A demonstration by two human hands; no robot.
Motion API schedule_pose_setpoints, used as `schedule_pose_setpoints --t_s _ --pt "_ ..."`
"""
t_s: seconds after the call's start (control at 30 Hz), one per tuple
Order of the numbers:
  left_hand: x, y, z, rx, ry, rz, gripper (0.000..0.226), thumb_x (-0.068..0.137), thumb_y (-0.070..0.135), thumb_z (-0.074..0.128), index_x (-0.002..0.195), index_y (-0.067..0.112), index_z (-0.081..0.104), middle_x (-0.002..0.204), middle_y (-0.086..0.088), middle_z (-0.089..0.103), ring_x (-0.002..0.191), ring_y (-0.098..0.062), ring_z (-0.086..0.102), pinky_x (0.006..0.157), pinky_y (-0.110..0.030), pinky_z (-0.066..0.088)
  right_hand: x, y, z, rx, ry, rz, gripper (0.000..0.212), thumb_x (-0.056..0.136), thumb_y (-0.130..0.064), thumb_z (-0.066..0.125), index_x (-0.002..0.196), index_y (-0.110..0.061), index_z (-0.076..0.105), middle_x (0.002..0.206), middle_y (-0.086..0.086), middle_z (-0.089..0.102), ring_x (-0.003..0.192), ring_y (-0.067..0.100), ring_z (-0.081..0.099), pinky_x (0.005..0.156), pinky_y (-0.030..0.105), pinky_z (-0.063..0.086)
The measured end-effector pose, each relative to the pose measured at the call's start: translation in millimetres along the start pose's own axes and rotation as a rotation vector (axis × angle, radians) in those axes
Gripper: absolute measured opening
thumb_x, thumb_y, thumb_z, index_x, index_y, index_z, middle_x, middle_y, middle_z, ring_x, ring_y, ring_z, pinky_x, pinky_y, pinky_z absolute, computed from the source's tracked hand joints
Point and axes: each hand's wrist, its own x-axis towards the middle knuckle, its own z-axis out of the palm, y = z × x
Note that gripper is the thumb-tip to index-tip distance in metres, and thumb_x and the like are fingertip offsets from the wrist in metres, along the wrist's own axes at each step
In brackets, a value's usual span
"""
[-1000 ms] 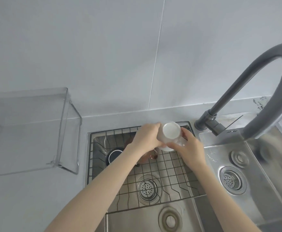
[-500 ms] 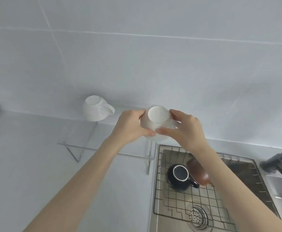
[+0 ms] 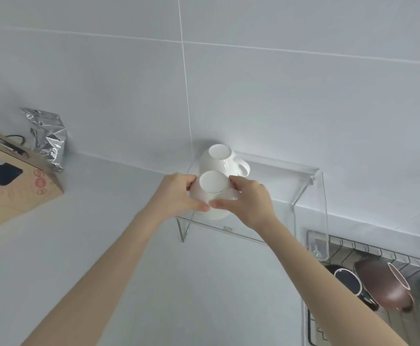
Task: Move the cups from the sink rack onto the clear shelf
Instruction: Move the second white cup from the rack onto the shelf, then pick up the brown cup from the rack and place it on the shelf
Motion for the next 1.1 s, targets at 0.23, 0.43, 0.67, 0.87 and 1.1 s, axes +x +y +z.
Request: schedule_pose_setpoints --t_s 0.23,0.43,0.67,0.87,1.1 --pt "6 -16 -6 -0.027 -0.061 -0.006 0.052 0.054 0.021 0.085 0.102 0.010 0.068 0.101 -0.004 0.074 0.100 -0.014 0.066 0.079 -0.021 0.048 7 -2 18 -0.015 0.006 0.044 0.041 0.060 -0.044 0.077 0.083 -0.017 0.056 0.065 -0.010 0.046 0.066 0.019 0.043 0.049 0.024 0.023" --pt "9 -15 -10 -0.004 -0.091 -0.016 0.053 0.055 0.020 0.085 0.104 0.009 0.067 0.105 -0.005 0.073 0.102 -0.016 0.066 0.089 -0.031 0.049 8 -4 21 -0.040 0.011 0.041 0.041 0.061 -0.045 0.077 0.083 -0.018 0.054 0.065 -0.013 0.044 0.067 0.018 0.043 0.048 0.024 0.024" --pt "11 -12 -11 0.105 -0.107 -0.054 0.056 0.053 0.028 0.085 0.103 0.010 0.066 0.105 -0.009 0.071 0.105 -0.025 0.064 0.095 -0.044 0.049 7 -4 22 -0.052 0.018 0.034 0.053 0.063 -0.045 0.076 0.101 -0.012 0.058 0.082 -0.005 0.053 0.076 0.020 0.048 0.051 0.025 0.031" --pt "6 23 -17 0.330 -0.167 -0.112 0.055 0.057 0.035 0.082 0.101 0.008 0.061 0.107 -0.012 0.065 0.099 -0.028 0.059 0.085 -0.042 0.049 1 3 -16 0.133 -0.156 0.069 0.081 0.075 -0.042 0.069 0.141 -0.017 0.029 0.141 0.006 0.045 0.127 0.023 0.045 0.099 0.032 0.039" --pt "-35 130 44 0.117 -0.061 0.329 0.074 0.070 0.035 0.075 0.136 0.021 0.043 0.142 0.001 0.048 0.129 -0.017 0.044 0.103 -0.029 0.037 -49 82 -148 0.261 0.235 0.164 0.036 0.088 -0.029 0.057 0.121 -0.018 0.057 0.121 0.001 0.062 0.108 0.011 0.054 0.088 0.021 0.035"
